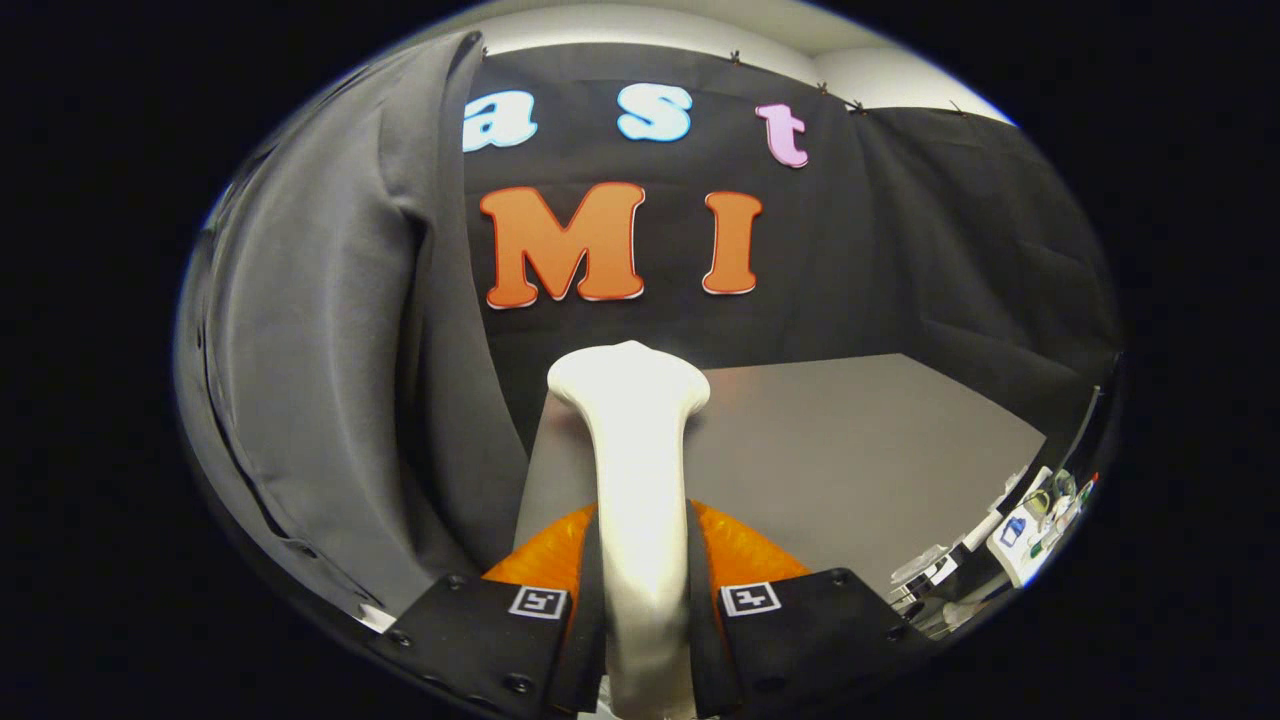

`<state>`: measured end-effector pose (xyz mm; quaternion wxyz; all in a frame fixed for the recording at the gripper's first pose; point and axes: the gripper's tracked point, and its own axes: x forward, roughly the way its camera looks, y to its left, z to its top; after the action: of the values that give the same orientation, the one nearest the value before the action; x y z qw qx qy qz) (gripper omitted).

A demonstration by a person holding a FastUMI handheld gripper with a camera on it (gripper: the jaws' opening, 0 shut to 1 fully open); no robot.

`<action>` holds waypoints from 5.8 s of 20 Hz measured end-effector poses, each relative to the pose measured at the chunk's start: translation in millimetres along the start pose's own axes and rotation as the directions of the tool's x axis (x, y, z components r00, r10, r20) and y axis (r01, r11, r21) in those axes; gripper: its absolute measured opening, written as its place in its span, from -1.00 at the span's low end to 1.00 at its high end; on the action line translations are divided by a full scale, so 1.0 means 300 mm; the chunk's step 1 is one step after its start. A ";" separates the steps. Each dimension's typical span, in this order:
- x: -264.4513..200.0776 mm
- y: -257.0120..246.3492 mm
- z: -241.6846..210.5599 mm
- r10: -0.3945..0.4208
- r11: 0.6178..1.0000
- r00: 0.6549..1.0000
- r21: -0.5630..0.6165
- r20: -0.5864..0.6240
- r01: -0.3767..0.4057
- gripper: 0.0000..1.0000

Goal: Iron the clothes twice with a garment steamer, once on the left side and once on the right side.

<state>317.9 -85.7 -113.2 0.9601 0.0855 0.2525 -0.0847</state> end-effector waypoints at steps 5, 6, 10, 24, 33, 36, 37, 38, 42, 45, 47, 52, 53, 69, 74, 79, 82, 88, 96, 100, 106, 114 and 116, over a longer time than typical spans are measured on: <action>-0.113 -0.015 -0.022 -0.041 0.996 0.997 -0.071 0.064 0.046 -0.16; -0.143 -0.008 -0.007 -0.043 0.996 0.995 -0.068 0.093 0.050 -0.16; -0.293 0.022 0.083 -0.039 0.996 0.975 -0.066 0.220 0.054 -0.17; -0.829 0.318 0.313 0.064 0.994 0.872 -0.111 0.485 -0.011 -0.17; -0.852 0.602 0.229 0.219 0.974 0.837 -0.166 0.501 -0.155 -0.17; -0.831 0.625 0.163 0.252 0.966 0.831 -0.184 0.496 -0.183 -0.17; -0.804 0.626 0.148 0.257 0.964 0.829 -0.186 0.496 -0.188 -0.17; -0.784 0.631 0.139 0.257 0.965 0.830 -0.185 0.495 -0.188 -0.17; -0.692 0.640 0.109 0.244 0.966 0.842 -0.192 0.480 -0.171 -0.17; -0.625 0.603 0.102 0.201 0.974 0.849 -0.189 0.488 -0.122 -0.17; -0.582 0.570 0.102 0.166 0.981 0.854 -0.173 0.492 -0.091 -0.17; -0.490 0.537 0.063 0.143 0.977 0.876 -0.205 0.461 -0.052 -0.17; -0.496 0.534 0.057 0.146 0.978 0.877 -0.203 0.458 -0.056 -0.18; -0.501 0.490 -0.343 0.133 0.969 0.939 -0.241 0.318 -0.056 -0.17; -0.486 0.463 -0.466 0.123 0.970 0.958 -0.234 0.260 -0.061 -0.17; -0.477 0.450 -0.531 0.117 0.971 0.968 -0.228 0.222 -0.066 -0.17; -0.488 0.446 -0.551 0.116 0.971 0.970 -0.228 0.212 -0.066 -0.17; -0.564 0.427 -0.479 0.089 0.974 0.967 -0.223 0.240 -0.035 -0.17; -0.693 0.532 -0.220 0.131 0.971 0.924 -0.234 0.358 -0.047 -0.17; -0.731 0.638 -0.114 0.182 0.967 0.897 -0.238 0.404 -0.090 -0.17; -0.769 0.810 -0.036 0.252 0.953 0.865 -0.267 0.433 -0.144 -0.17; -0.668 1.026 -0.001 0.349 0.924 0.836 -0.307 0.424 -0.229 -0.17; -0.642 1.033 -0.031 0.345 0.924 0.844 -0.304 0.411 -0.230 -0.17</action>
<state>212.0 240.3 12.7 0.9969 -0.0179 0.0123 0.0751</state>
